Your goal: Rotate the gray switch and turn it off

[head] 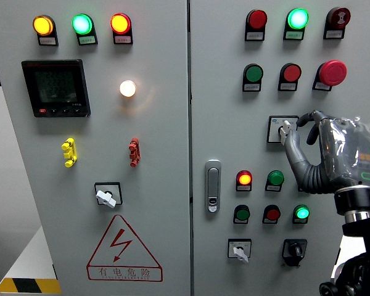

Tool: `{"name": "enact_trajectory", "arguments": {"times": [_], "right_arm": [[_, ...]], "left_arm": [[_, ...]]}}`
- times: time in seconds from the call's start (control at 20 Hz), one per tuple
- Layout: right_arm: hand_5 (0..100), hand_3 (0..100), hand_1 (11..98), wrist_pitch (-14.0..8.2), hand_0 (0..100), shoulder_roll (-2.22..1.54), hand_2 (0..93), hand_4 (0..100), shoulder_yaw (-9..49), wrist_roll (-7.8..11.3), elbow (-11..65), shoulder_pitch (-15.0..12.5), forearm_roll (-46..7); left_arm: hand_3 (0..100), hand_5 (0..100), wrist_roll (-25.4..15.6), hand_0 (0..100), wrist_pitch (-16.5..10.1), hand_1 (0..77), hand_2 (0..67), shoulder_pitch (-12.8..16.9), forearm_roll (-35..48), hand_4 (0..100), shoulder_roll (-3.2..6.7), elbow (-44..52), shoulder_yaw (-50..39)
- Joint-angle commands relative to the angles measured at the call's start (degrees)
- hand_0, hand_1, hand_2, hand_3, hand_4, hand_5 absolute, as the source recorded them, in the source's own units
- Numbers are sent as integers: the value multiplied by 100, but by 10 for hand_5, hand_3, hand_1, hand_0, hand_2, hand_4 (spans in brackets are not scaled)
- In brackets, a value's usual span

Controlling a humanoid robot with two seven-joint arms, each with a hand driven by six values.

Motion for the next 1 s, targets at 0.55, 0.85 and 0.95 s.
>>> {"name": "enact_trajectory", "arguments": {"times": [0.55, 0.85, 0.95], "right_arm": [[332, 220, 339, 50, 0, -5, 138, 125, 63, 131, 1033, -721, -7], [266, 150, 330, 50, 0, -5, 94, 96, 81, 263, 1350, -932, -51], [237, 122, 330, 41, 0, -5, 89, 90, 81, 263, 1420, -985, -60]], "left_arm": [[187, 109, 0, 845, 0, 0, 134, 0, 1, 82, 0, 0, 0], [187, 109, 0, 845, 0, 0, 134, 0, 1, 82, 9, 0, -9], [187, 109, 0, 845, 0, 0, 134, 0, 1, 82, 0, 0, 0]]}}
